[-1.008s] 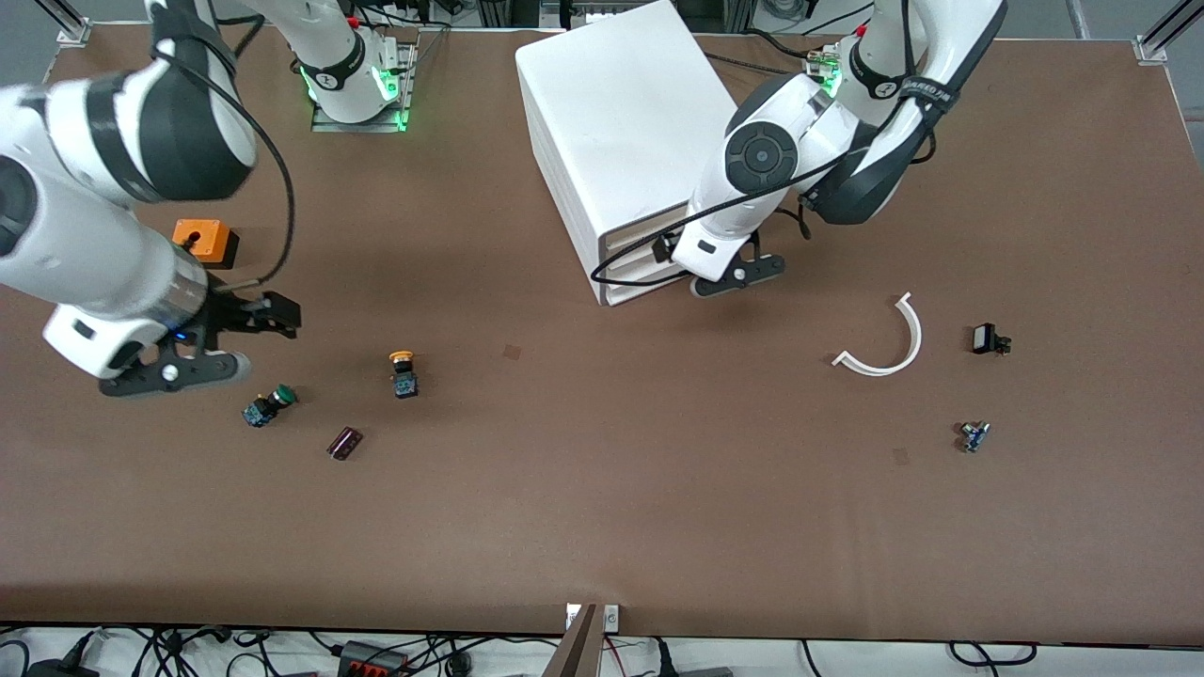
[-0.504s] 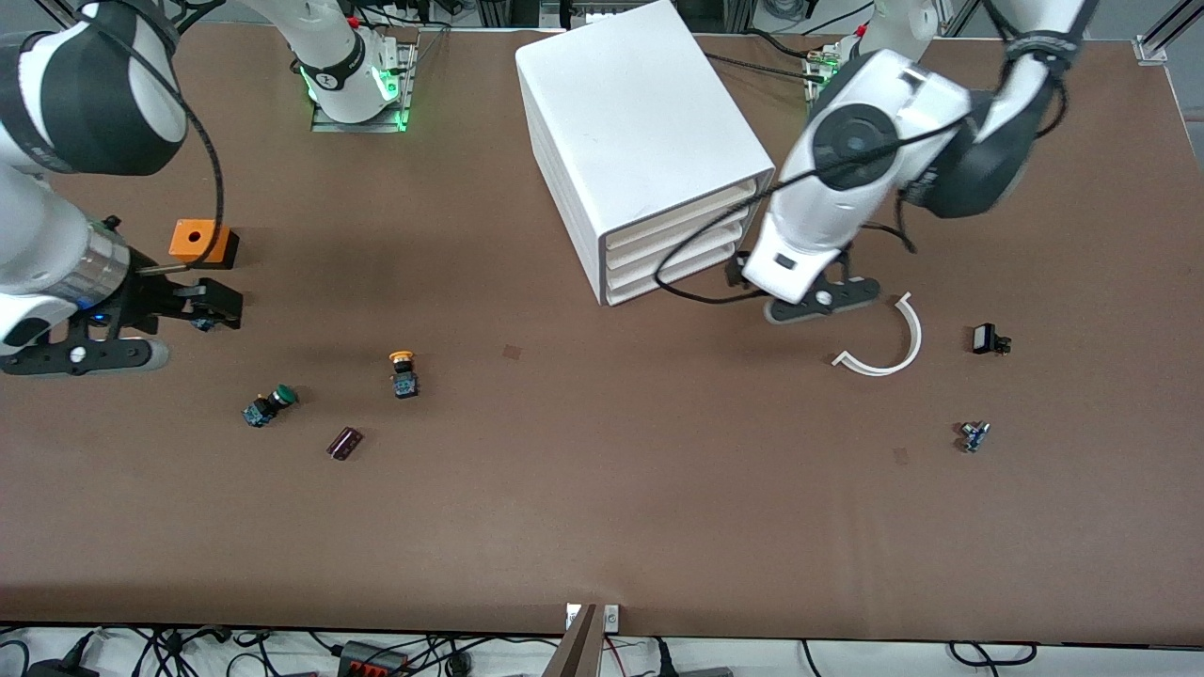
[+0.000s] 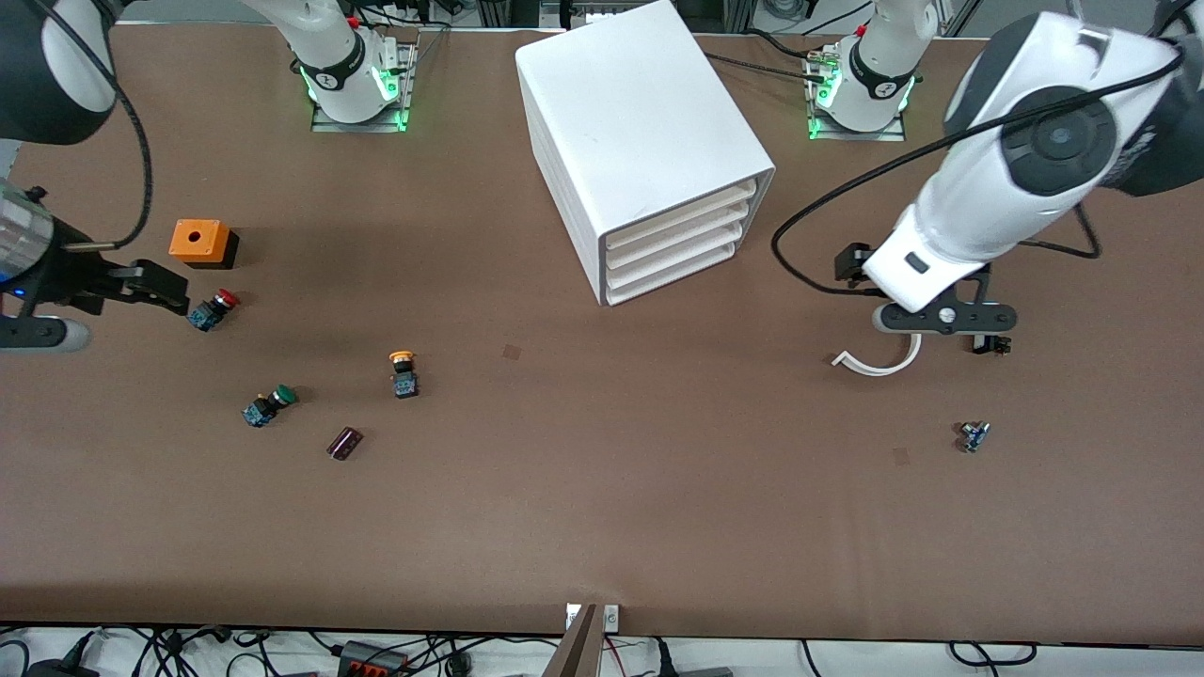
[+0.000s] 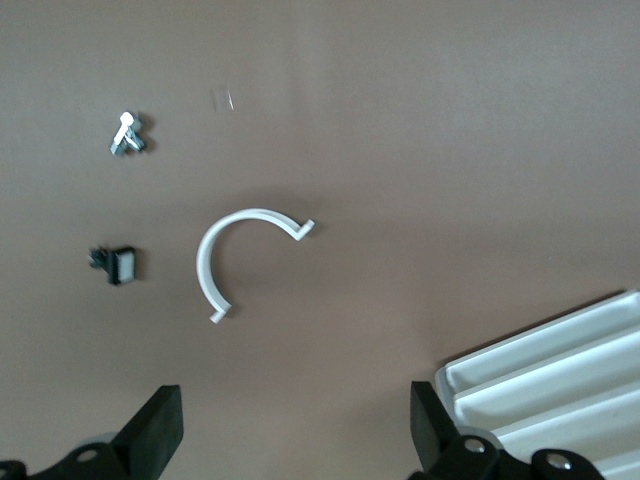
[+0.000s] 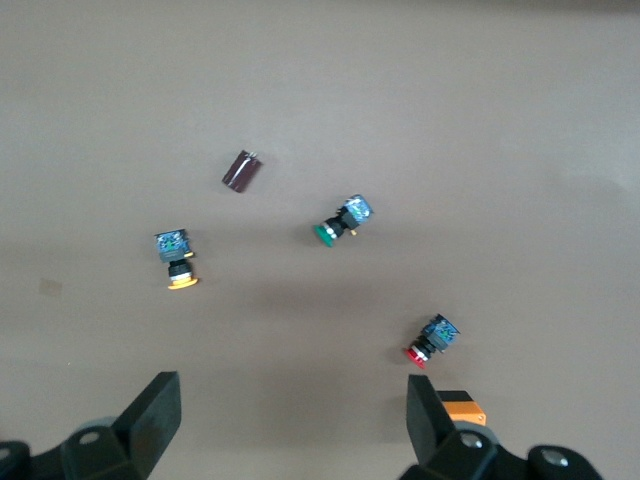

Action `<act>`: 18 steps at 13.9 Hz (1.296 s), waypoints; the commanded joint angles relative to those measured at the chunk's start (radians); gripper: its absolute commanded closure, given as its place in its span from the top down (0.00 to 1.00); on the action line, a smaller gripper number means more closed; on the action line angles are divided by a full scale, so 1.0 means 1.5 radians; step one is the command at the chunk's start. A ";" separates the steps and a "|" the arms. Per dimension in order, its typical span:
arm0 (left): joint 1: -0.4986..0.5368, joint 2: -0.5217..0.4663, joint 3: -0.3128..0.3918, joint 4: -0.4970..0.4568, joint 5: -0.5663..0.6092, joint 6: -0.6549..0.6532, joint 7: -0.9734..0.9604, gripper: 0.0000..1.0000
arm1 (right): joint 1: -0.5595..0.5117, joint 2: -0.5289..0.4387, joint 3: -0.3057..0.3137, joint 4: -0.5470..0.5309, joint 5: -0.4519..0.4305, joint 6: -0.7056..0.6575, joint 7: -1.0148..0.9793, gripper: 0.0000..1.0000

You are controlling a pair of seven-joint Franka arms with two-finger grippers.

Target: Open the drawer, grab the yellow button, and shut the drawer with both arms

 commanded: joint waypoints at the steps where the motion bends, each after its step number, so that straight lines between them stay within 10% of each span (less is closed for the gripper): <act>1: -0.032 -0.052 0.120 0.005 -0.017 -0.004 0.139 1.00 | -0.088 -0.033 0.068 -0.003 0.009 -0.004 0.001 1.00; 9: -0.161 -0.209 0.434 -0.205 -0.191 0.164 0.331 1.00 | -0.172 -0.053 0.122 -0.007 0.009 -0.002 -0.020 1.00; 18: -0.177 -0.251 0.433 -0.240 -0.173 0.165 0.282 1.00 | -0.158 -0.117 0.124 -0.097 0.006 0.005 -0.014 1.00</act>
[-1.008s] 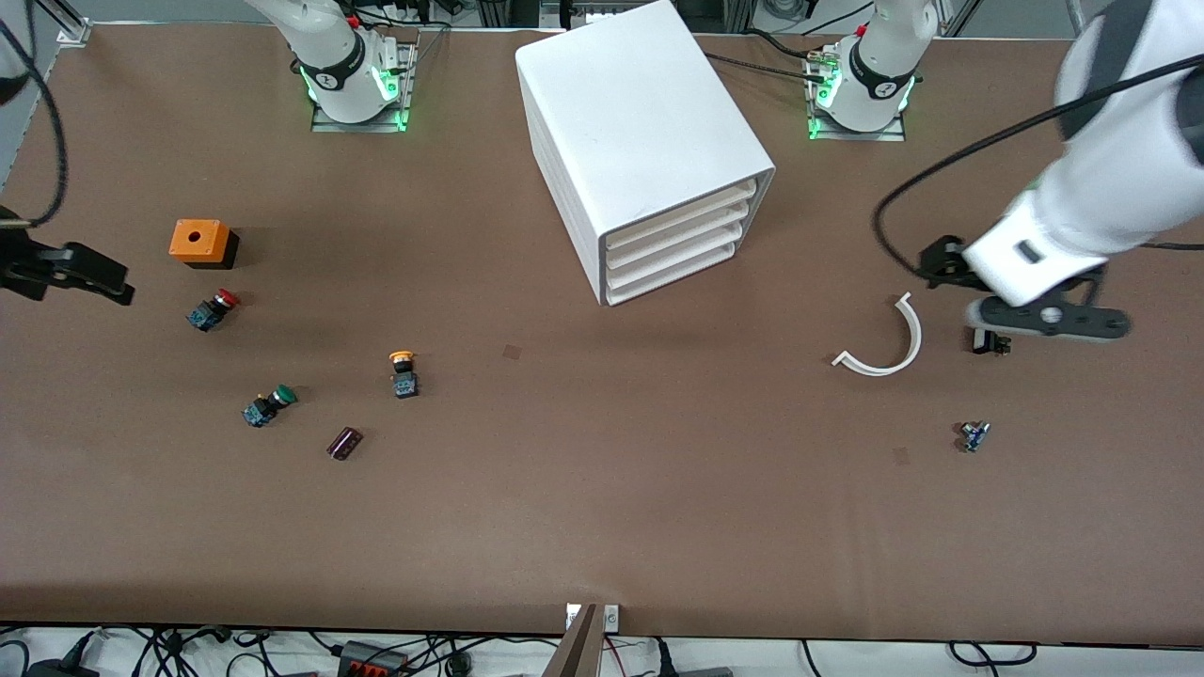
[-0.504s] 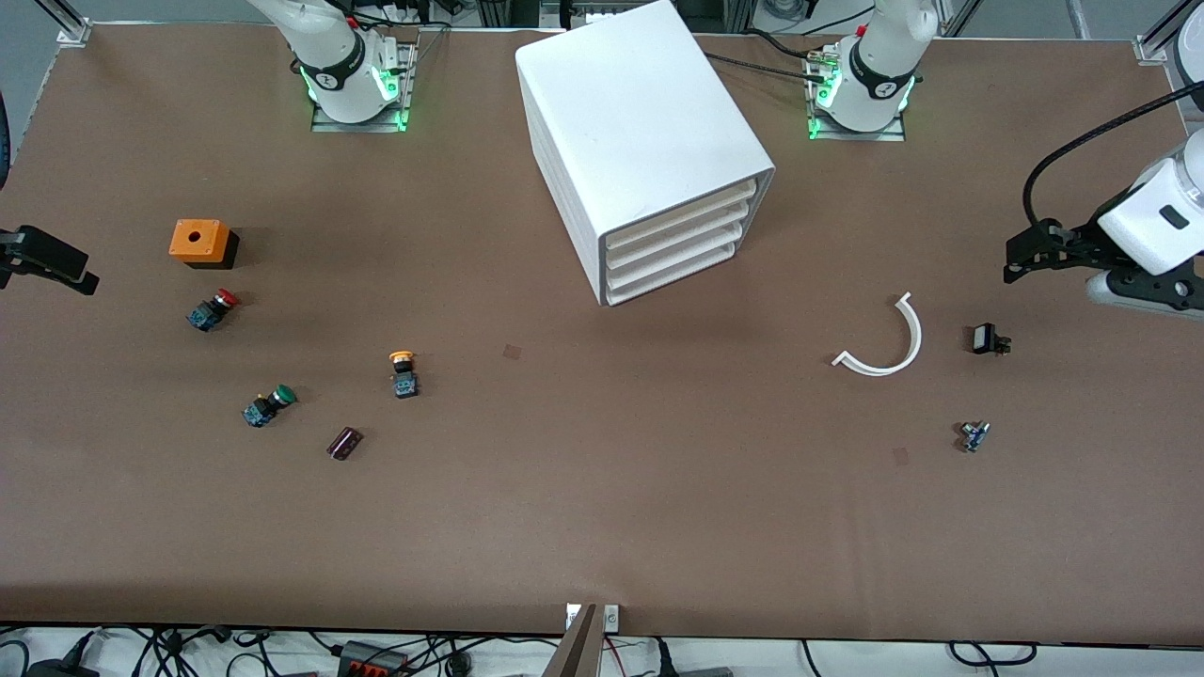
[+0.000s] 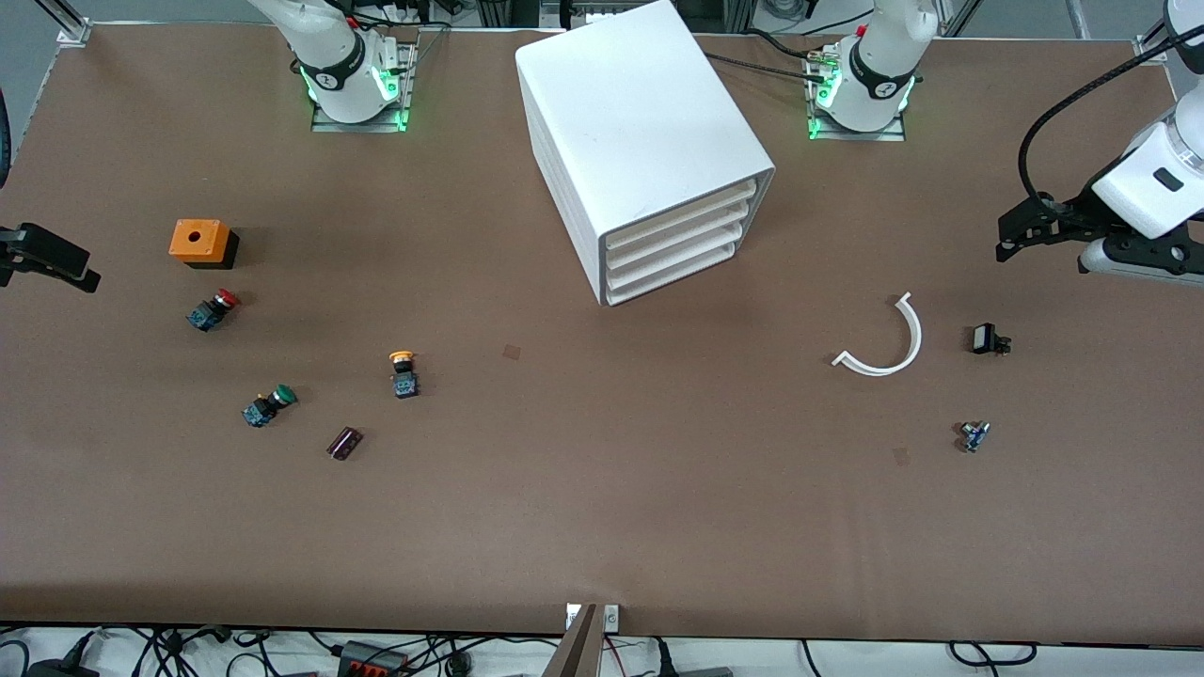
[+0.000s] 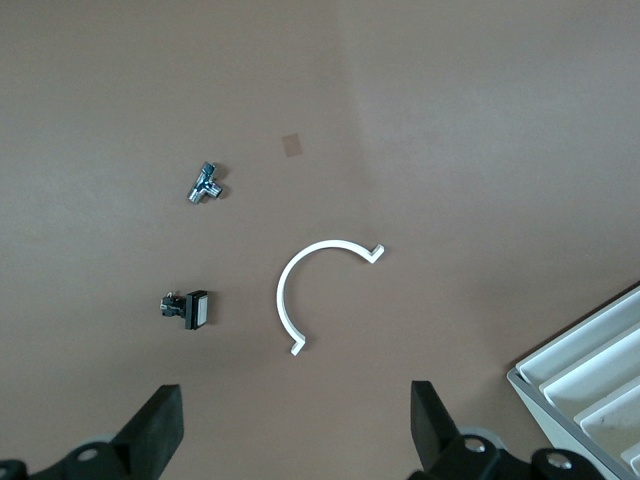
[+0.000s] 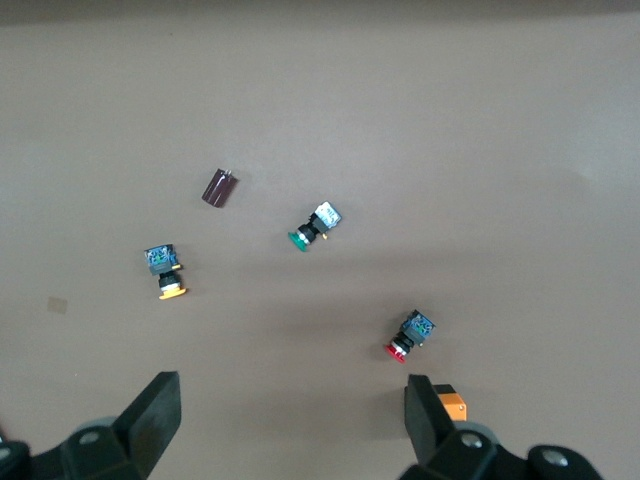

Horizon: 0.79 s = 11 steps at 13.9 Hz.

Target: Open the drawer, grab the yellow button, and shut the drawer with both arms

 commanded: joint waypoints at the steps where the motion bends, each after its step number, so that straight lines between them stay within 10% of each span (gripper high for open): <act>1: 0.002 -0.024 -0.006 -0.029 0.014 0.012 -0.003 1.00 | -0.002 -0.080 0.009 -0.109 0.004 0.017 -0.005 1.00; 6: 0.017 -0.020 -0.031 -0.018 0.014 -0.002 -0.002 1.00 | 0.000 -0.172 0.009 -0.252 -0.003 0.076 -0.011 1.00; 11: 0.015 -0.019 -0.033 -0.017 0.023 -0.003 -0.003 1.00 | 0.002 -0.158 0.009 -0.223 0.001 0.075 -0.012 1.00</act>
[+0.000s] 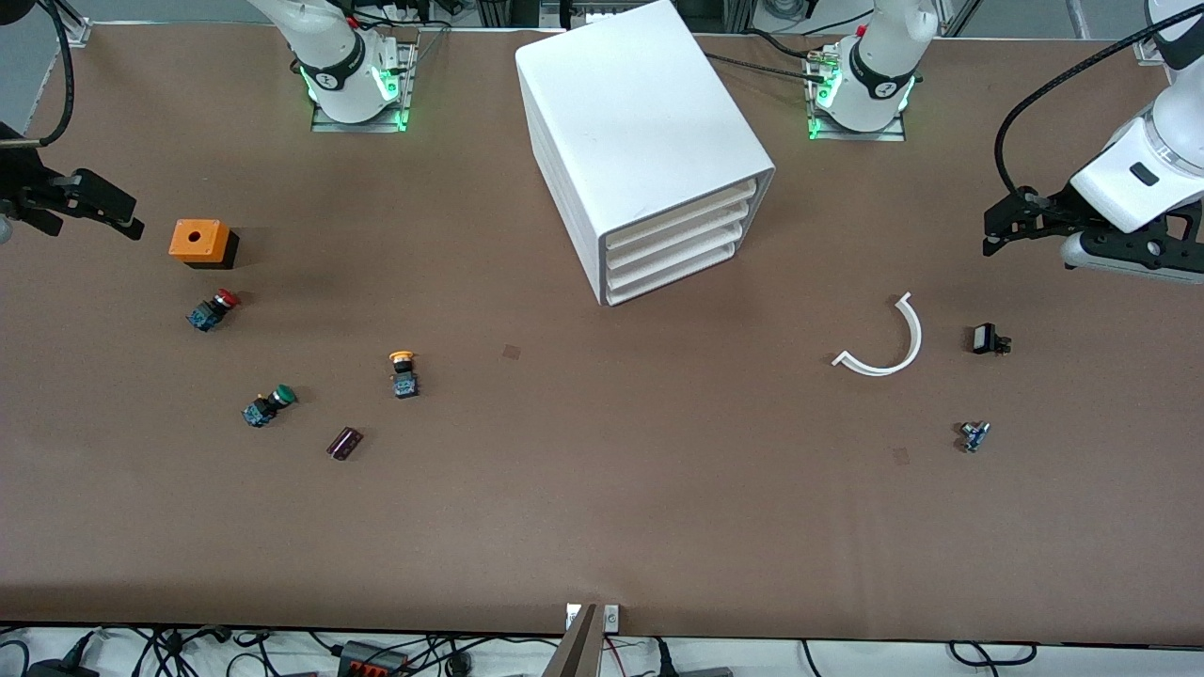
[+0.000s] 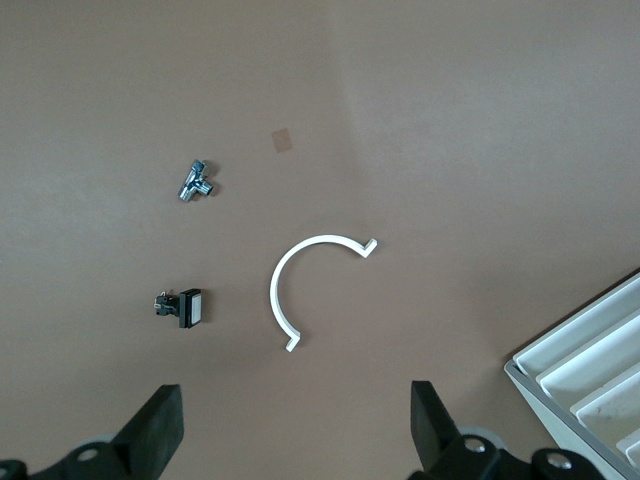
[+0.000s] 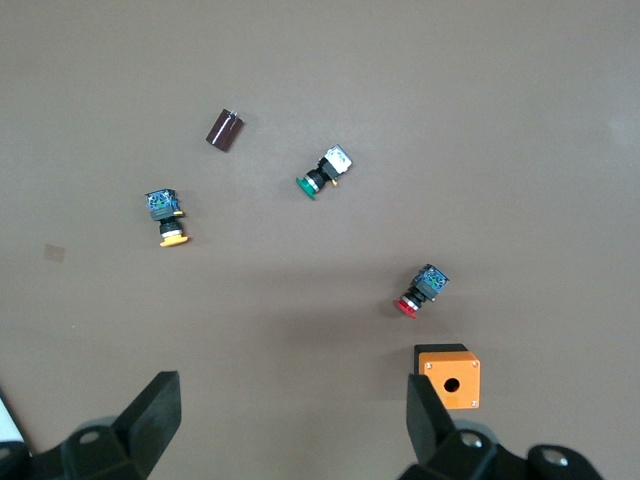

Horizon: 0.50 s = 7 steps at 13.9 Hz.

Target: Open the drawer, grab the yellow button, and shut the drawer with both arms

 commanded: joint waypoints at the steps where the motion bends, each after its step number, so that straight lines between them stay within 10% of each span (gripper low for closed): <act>1: 0.010 -0.016 -0.010 -0.010 0.018 -0.003 -0.003 1.00 | -0.001 0.010 0.002 0.023 0.005 0.006 -0.013 1.00; 7: 0.011 -0.014 -0.009 -0.010 0.019 -0.002 -0.001 1.00 | 0.000 0.016 0.002 0.032 -0.020 -0.004 -0.028 1.00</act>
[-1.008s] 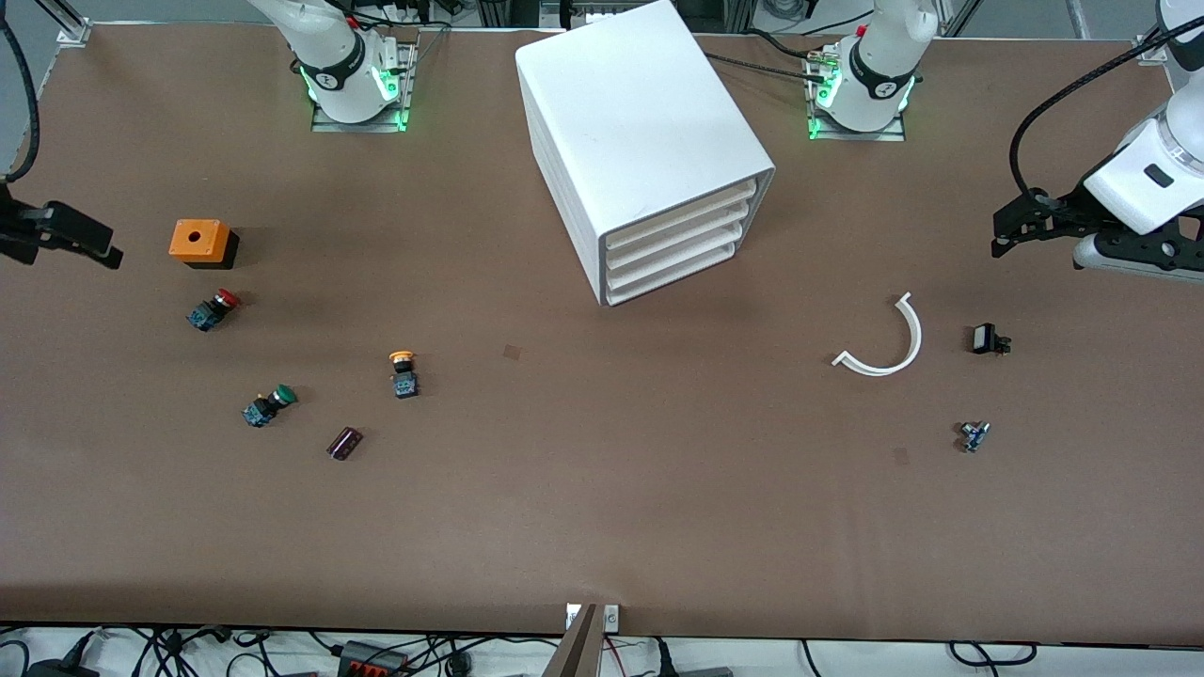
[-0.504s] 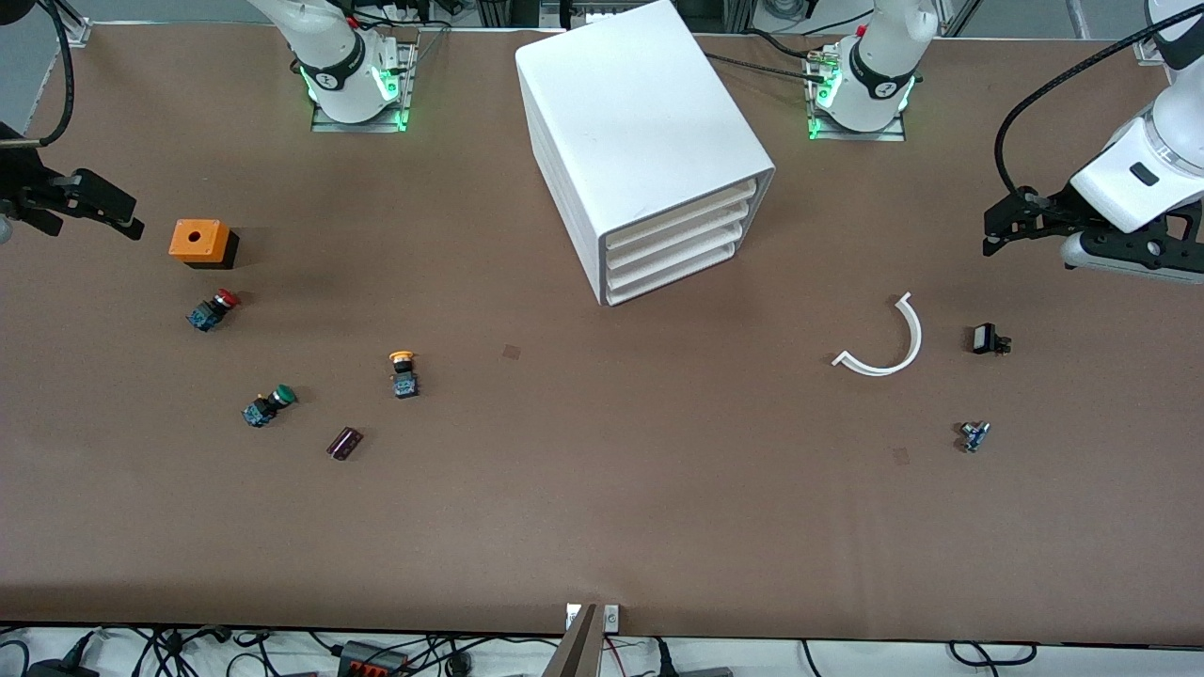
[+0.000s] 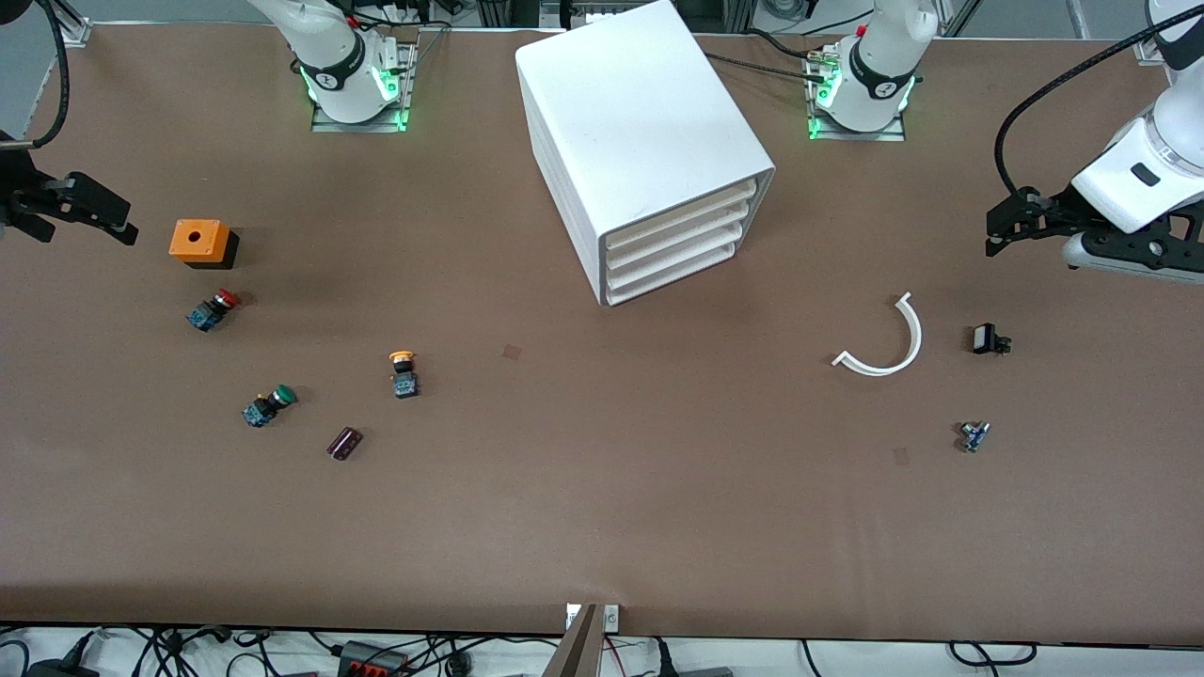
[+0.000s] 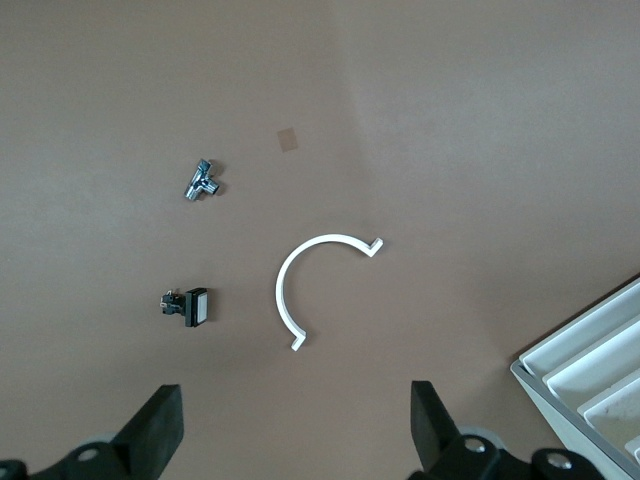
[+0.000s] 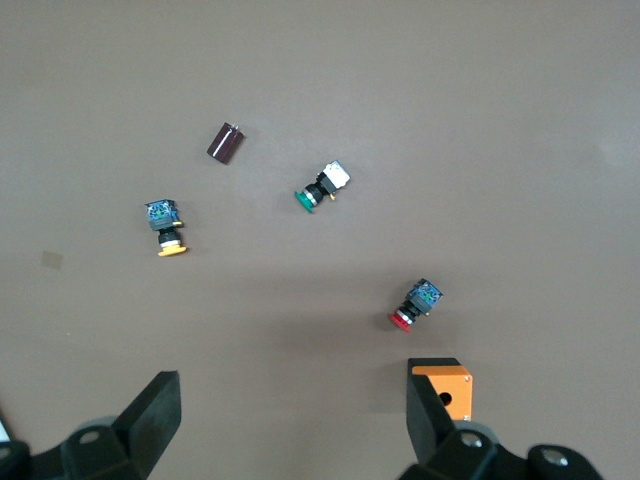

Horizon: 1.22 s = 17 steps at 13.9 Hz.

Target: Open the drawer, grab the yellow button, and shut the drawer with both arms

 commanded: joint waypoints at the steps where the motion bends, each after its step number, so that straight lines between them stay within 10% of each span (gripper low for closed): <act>1: 0.008 -0.014 -0.009 -0.009 0.015 0.000 -0.001 1.00 | -0.002 0.002 0.002 0.009 -0.012 -0.006 -0.012 1.00; 17: 0.006 -0.014 -0.011 -0.009 0.016 -0.002 -0.002 1.00 | -0.001 -0.002 0.002 -0.001 -0.012 -0.010 -0.013 1.00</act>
